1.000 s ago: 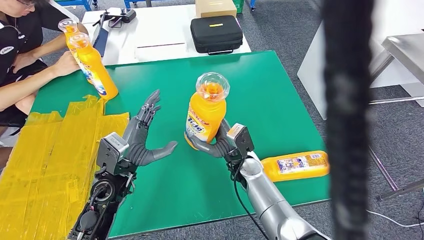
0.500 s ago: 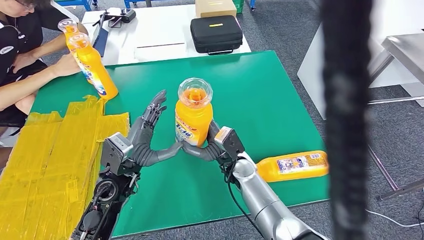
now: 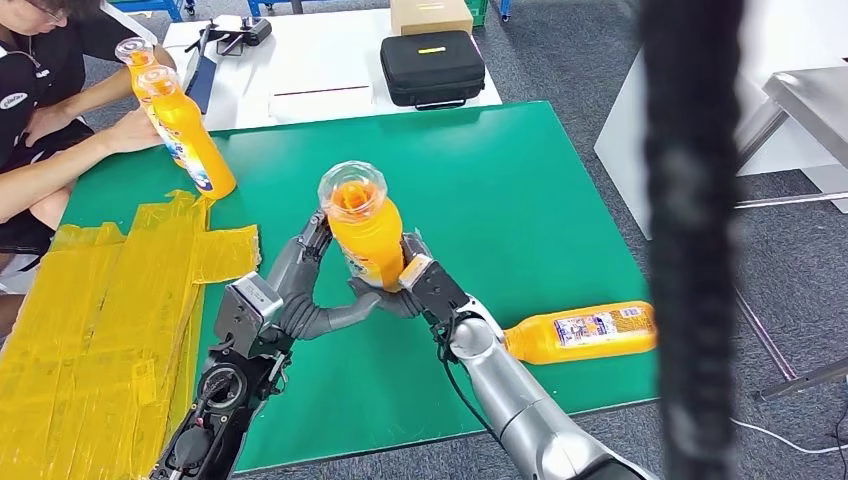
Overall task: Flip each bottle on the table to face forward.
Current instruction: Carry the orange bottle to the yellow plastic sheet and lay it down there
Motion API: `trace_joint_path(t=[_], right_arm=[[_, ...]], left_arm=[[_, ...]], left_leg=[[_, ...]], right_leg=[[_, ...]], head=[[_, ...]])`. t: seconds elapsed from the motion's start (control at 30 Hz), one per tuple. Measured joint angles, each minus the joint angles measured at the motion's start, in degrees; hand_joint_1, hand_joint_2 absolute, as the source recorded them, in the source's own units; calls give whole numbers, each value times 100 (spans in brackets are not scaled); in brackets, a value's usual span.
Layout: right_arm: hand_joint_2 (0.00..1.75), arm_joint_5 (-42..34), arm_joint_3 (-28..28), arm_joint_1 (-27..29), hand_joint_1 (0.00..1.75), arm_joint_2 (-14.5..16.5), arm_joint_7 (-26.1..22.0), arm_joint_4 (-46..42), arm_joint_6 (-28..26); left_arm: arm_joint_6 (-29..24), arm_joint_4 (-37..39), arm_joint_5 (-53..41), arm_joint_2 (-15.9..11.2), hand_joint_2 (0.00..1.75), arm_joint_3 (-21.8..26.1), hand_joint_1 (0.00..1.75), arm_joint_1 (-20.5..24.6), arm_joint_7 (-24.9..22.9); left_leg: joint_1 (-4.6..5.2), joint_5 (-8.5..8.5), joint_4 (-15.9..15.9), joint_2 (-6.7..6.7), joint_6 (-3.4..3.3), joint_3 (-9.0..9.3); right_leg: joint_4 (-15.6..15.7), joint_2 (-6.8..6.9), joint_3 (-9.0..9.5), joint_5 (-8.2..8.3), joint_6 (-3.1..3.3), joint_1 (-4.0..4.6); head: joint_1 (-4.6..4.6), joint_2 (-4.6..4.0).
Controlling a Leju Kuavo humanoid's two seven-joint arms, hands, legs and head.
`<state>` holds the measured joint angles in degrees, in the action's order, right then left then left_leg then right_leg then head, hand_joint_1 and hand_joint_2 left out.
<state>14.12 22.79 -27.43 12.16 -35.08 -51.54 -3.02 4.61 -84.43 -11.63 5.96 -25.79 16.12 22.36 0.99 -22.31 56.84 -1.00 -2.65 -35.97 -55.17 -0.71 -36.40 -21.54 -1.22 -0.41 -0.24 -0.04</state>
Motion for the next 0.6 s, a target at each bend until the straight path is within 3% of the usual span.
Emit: trace_joint_path(t=[0.2,0.6], right_arm=[[175,449,214,-23,175,132,128,62,-374],[175,548,276,-61,175,155,223,62,-416]], left_arm=[[-14,0,36,71,175,-91,0,-7,-102],[-15,13,163,73,175,-92,0,-7,-149]], left_leg=[[0,0,0,0,0,0],[0,0,0,-1,0,0]], right_leg=[[0,0,0,0,0,0],[0,0,0,0,0,0]], head=[[1,0],[1,0]])
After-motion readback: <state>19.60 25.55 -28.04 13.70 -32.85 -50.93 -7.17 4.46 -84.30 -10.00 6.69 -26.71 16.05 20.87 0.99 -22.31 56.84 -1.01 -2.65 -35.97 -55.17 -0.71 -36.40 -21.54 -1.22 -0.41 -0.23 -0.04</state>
